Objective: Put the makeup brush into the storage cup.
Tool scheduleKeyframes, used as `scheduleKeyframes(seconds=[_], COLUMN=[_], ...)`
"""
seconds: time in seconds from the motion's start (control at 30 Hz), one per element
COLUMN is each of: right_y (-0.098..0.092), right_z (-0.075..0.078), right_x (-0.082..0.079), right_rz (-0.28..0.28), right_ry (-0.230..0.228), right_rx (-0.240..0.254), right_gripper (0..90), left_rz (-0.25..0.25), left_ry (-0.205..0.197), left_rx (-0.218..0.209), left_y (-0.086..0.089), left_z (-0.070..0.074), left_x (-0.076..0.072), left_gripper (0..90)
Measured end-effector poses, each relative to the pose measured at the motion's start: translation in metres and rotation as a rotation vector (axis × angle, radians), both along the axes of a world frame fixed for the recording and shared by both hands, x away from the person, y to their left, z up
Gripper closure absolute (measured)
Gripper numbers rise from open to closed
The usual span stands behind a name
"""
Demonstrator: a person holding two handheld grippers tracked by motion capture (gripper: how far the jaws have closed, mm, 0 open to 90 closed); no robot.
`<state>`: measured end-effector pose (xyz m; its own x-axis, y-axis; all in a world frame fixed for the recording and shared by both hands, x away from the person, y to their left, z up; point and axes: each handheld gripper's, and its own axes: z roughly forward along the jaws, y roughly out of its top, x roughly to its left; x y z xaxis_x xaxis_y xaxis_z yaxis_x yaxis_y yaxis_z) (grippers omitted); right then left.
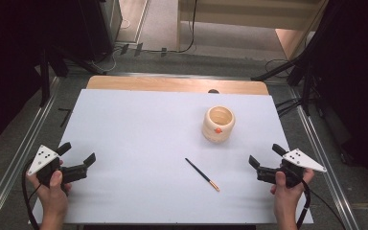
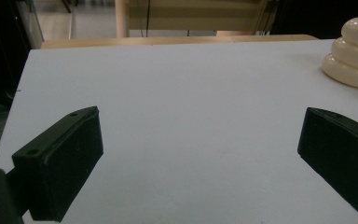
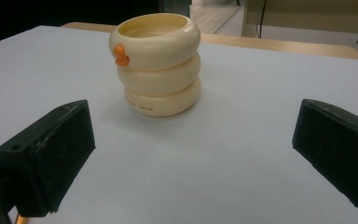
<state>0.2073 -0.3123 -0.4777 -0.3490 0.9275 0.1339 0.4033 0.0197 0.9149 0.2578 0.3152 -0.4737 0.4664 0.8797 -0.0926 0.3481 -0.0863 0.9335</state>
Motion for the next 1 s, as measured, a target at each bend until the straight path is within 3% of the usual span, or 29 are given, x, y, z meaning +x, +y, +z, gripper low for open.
scheduleKeyframes(seconds=[0.2,0.33,0.57,0.67,0.73,0.83,0.97,1.0], right_y=[0.006,0.012,0.024,0.031,0.037,0.042,0.059,0.059], right_z=[0.006,0.013,0.019,0.023,0.026,0.028,0.031,0.031], right_x=[0.003,0.005,0.009,0.012,0.013,0.015,0.022,0.022], right_rz=[0.041,0.056,0.088,0.104,0.084,0.093,0.128,0.128], right_ry=[0.03,0.075,0.122,0.151,0.176,0.2,0.269,0.269], right_rx=[-0.051,-0.078,-0.098,-0.113,-0.13,-0.136,-0.188,-0.188], right_gripper=[1.8,5.5,7.3,10.1,15.5,14.7,14.7,14.7], left_rz=[0.005,0.001,-0.011,-0.012,-0.013,-0.015,-0.01,-0.009], left_ry=[0.004,0.003,0.005,0.007,0.005,0.001,-0.012,-0.014], left_rx=[-0.006,0.0,0.01,0.013,0.019,0.027,0.025,0.025], left_y=[-0.002,-0.004,-0.008,-0.008,-0.008,-0.009,-0.01,-0.01], left_z=[0.002,0.003,0.003,0.003,0.004,0.005,0.007,0.008], left_x=[-0.001,-0.002,-0.002,-0.002,-0.002,-0.002,-0.004,-0.004], left_gripper=[0.5,0.5,0.5,0.5,0.5,0.5,0.5,0.5])
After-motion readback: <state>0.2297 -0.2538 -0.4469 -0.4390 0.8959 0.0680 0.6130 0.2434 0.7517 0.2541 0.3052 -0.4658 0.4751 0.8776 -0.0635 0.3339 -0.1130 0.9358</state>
